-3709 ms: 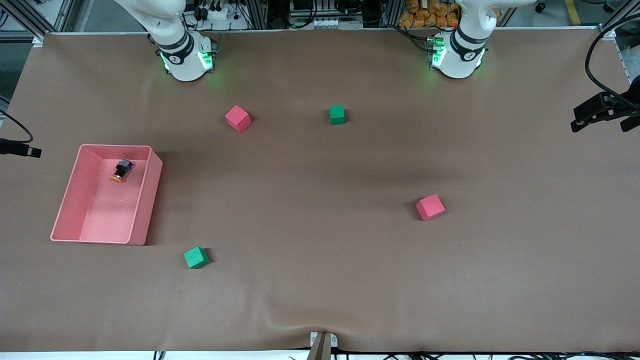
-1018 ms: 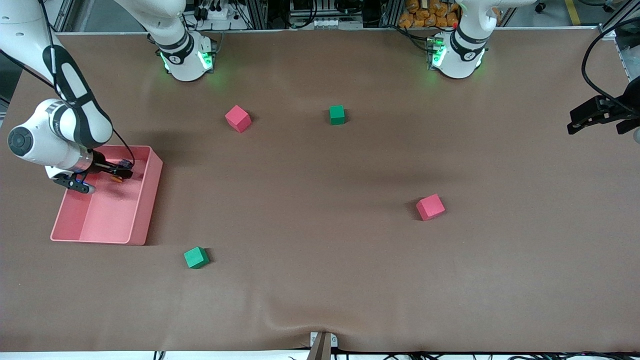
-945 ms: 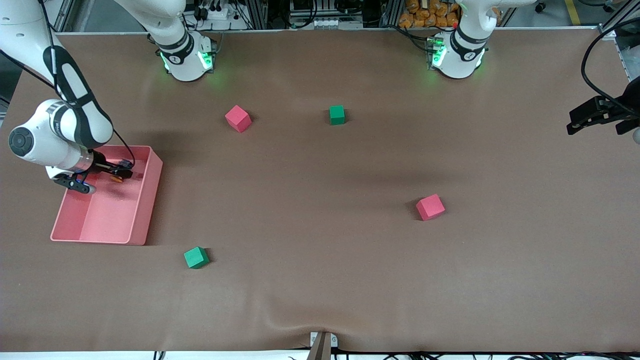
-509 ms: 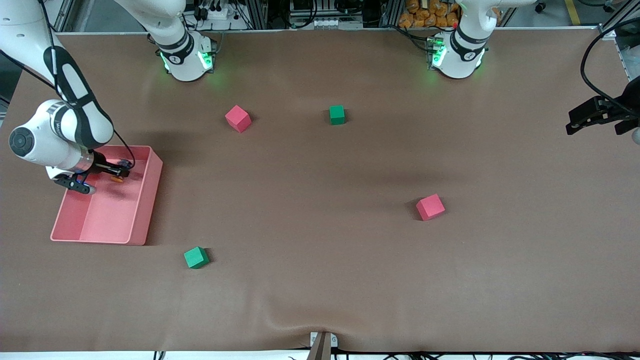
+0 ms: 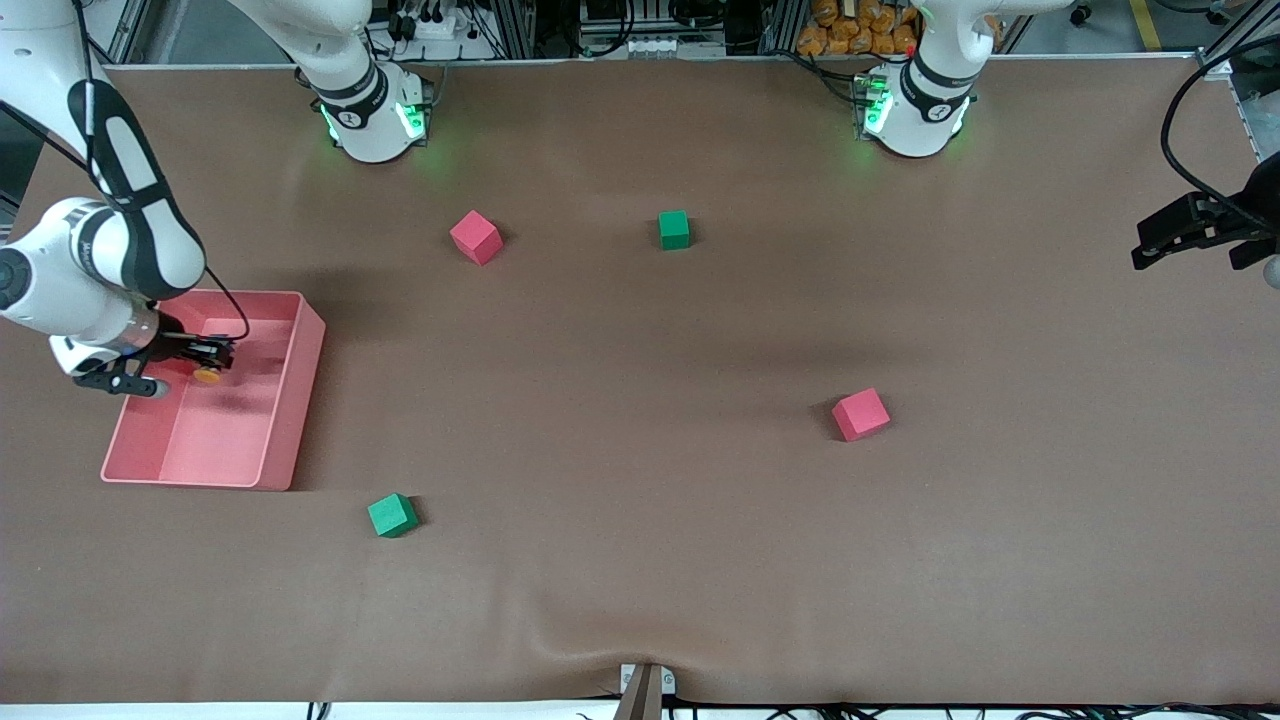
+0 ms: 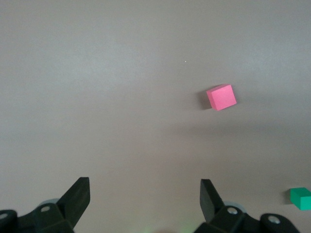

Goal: Place and upright button with both arms
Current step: 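Lift the button out of the tray with the right gripper toward mid-table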

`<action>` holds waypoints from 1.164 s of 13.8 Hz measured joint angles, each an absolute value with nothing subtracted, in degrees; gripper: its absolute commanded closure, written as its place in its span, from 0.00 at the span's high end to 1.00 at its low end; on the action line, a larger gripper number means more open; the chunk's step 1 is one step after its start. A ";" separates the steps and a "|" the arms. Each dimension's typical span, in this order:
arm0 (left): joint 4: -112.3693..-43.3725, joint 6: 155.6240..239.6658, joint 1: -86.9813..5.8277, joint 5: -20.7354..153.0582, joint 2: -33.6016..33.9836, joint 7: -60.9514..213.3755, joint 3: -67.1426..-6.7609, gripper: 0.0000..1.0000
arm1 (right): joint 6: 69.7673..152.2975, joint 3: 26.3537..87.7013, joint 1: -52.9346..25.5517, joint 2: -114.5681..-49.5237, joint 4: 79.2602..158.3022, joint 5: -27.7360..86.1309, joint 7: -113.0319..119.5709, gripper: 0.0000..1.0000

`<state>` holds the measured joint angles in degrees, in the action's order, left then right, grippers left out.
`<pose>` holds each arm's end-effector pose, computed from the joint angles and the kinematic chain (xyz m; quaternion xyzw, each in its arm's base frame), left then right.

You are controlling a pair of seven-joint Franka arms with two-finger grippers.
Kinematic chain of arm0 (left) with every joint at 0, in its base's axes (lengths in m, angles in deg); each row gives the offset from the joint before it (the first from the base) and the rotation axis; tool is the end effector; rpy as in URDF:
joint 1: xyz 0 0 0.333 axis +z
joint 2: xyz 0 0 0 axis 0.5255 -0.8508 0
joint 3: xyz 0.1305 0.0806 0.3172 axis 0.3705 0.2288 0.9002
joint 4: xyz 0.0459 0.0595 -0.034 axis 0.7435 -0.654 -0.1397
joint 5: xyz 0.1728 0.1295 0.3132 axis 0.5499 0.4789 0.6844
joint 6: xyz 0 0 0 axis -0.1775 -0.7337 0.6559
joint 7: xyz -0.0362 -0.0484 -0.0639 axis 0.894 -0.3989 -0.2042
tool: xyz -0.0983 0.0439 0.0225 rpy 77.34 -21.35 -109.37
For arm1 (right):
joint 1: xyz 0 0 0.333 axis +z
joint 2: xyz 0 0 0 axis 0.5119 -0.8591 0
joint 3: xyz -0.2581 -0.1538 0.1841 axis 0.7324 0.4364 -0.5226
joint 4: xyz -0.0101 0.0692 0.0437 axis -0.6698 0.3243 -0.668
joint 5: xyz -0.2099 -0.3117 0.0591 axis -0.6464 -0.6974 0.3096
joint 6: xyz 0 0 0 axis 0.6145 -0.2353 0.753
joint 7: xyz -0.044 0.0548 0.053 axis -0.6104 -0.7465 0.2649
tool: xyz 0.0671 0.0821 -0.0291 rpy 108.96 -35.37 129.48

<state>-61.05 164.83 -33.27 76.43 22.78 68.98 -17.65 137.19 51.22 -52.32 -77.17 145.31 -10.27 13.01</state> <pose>0.5499 -0.0026 0.6778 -0.9998 0.0103 0.0146 0.0116 0.5216 -0.2020 0.2751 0.9990 -0.0383 -0.0241 0.0052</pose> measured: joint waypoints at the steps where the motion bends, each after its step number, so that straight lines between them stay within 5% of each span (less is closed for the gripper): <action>1: -61.05 164.83 -33.28 76.43 22.78 68.98 -17.66 1.00 | 136.07 51.17 -52.31 -76.93 143.80 -10.27 16.67 0.00; 9: -61.04 164.83 -33.32 76.40 22.76 68.98 -17.70 1.00 | 112.35 37.92 -50.26 -76.50 122.48 -10.22 27.51 0.00; 16: -61.06 164.83 -33.34 75.63 22.53 68.98 -17.72 1.00 | 110.72 35.96 -32.07 -79.00 118.04 -9.20 24.10 0.00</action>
